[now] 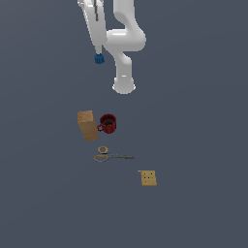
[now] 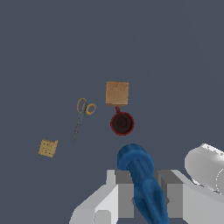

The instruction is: Pick up a designated object from a clutter of objects.

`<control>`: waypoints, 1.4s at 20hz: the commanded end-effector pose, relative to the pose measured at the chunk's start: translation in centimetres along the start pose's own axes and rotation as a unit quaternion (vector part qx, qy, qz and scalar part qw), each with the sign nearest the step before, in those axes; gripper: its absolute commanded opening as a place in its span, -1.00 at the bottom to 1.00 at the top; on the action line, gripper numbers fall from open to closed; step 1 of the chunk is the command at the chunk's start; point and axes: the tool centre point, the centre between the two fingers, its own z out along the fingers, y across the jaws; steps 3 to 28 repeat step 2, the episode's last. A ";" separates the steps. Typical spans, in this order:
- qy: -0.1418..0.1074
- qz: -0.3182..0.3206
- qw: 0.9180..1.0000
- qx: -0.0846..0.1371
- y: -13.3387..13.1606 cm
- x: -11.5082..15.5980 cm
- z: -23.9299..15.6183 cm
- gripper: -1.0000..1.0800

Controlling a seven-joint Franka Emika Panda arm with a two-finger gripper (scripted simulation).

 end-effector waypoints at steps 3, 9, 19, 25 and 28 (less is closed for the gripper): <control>0.000 0.000 1.000 0.000 0.1 0.0 -0.4 -1.00; 0.000 0.000 1.000 0.000 0.1 0.0 -0.4 -1.00; 0.000 0.000 1.000 0.000 0.1 0.0 -0.4 -1.00; 0.000 0.000 1.000 0.000 0.1 0.0 -0.4 -1.00; 0.000 0.000 1.000 0.000 0.1 0.0 -0.4 -1.00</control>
